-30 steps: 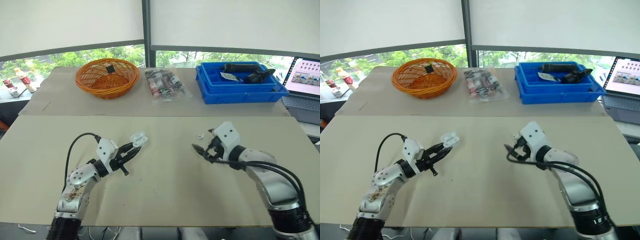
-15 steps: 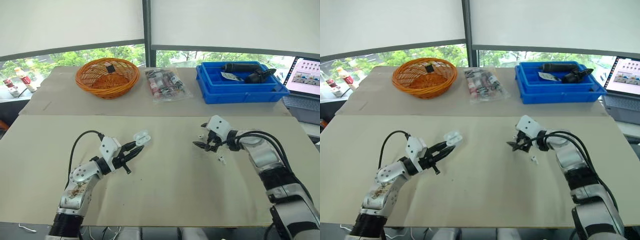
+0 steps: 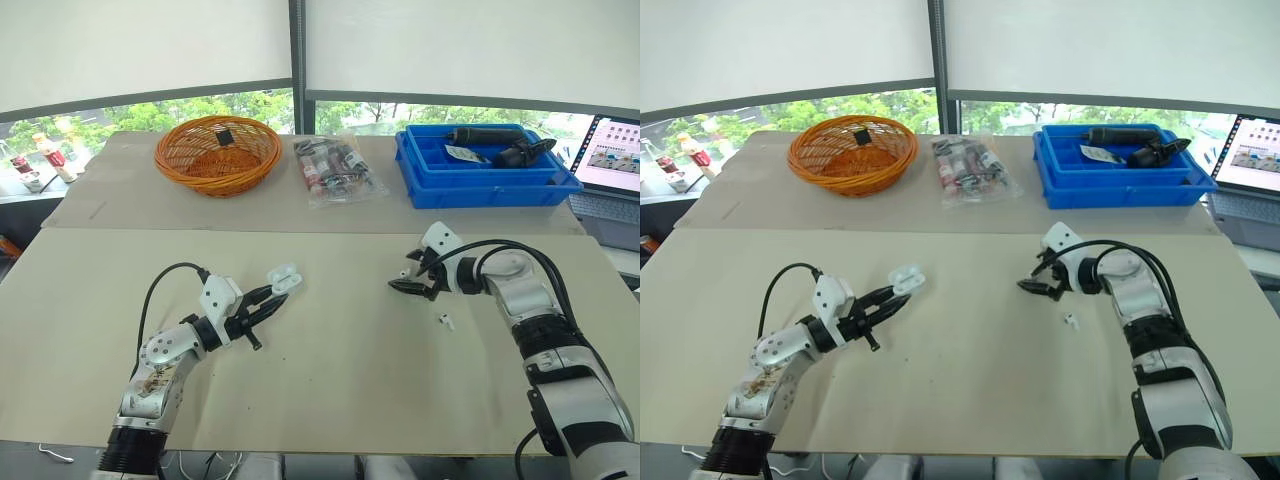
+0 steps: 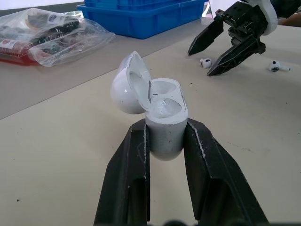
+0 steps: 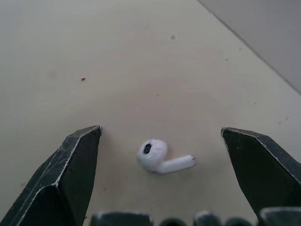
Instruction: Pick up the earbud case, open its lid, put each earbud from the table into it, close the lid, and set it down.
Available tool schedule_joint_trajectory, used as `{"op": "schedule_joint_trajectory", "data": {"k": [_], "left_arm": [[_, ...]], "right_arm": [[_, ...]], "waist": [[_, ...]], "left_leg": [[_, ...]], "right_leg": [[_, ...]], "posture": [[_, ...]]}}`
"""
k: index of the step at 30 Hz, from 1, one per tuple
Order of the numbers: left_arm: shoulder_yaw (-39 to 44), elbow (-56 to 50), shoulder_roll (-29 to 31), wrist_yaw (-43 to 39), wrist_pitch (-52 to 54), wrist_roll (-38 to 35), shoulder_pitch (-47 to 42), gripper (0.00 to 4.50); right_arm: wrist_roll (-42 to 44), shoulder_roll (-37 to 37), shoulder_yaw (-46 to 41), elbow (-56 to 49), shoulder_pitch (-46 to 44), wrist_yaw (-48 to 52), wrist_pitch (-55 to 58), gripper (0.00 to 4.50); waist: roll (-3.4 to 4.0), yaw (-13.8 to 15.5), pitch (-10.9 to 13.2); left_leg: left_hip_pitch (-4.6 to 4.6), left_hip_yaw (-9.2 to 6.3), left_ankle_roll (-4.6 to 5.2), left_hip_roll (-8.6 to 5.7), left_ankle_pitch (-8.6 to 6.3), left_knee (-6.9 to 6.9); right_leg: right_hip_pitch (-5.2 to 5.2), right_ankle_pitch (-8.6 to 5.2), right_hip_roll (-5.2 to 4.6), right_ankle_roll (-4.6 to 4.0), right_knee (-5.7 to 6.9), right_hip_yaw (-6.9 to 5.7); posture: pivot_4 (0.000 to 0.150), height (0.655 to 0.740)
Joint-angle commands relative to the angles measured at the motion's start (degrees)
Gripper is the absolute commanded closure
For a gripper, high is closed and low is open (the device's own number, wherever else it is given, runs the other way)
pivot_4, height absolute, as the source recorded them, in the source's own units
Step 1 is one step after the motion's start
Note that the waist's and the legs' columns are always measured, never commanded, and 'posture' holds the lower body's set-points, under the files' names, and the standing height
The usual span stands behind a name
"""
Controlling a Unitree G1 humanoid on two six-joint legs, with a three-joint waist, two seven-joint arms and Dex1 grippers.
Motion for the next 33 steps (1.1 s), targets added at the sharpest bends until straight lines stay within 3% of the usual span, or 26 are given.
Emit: {"op": "schedule_joint_trajectory", "data": {"k": [1,10,14,21,33], "left_arm": [[0.1,-0.9,0.2,-0.3,-1.5,0.2,-0.9,3.99],[-0.3,-1.2,-0.3,-0.2,-0.8,0.4,-1.8,3.99],[-0.5,-1.8,-0.3,-0.2,-0.8,0.4,-1.4,3.99],[-0.4,-2.0,0.1,-0.3,-0.6,0.3,-1.2,3.99],[-0.1,-1.1,0.4,-0.4,-0.8,0.5,-1.8,3.99]], "right_arm": [[0.4,-1.4,0.2,-4.8,2.3,2.5,1.9,0.0],[0.4,2.3,-3.7,-2.7,2.2,-8.0,4.2,0.0],[0.9,1.3,-2.9,-4.4,3.1,-4.9,7.5,0.0],[3.9,-3.1,-0.4,-18.5,8.5,5.4,12.6,0.0],[4.8,-4.5,-4.0,-29.3,11.8,-1.2,19.0,0.0]], "waist": [[0.0,0.0,0.0],[0.0,-0.6,0.0],[0.0,-0.3,0.0],[0.0,0.1,0.0],[0.0,0.1,0.0]], "left_leg": [[0.0,0.0,0.0,0.0,0.0,0.0],[0.04,0.0,0.0,0.02,0.0,0.0],[0.04,0.0,-0.01,0.01,0.0,0.01],[-0.04,-0.02,0.0,0.01,0.0,0.0],[-0.03,-0.02,-0.01,-0.01,0.0,0.01]], "right_leg": [[0.0,0.0,0.0,0.0,0.0,0.0],[0.0,0.0,0.02,-0.01,0.03,0.0],[0.01,0.01,0.01,-0.01,0.04,0.0],[0.0,0.0,0.0,0.0,-0.03,-0.03],[0.0,0.0,-0.01,0.0,-0.02,-0.03]], "posture": [[0.15,0.7136],[0.15,0.7136],[0.15,0.7136],[0.15,0.7136],[0.15,0.7136]]}}
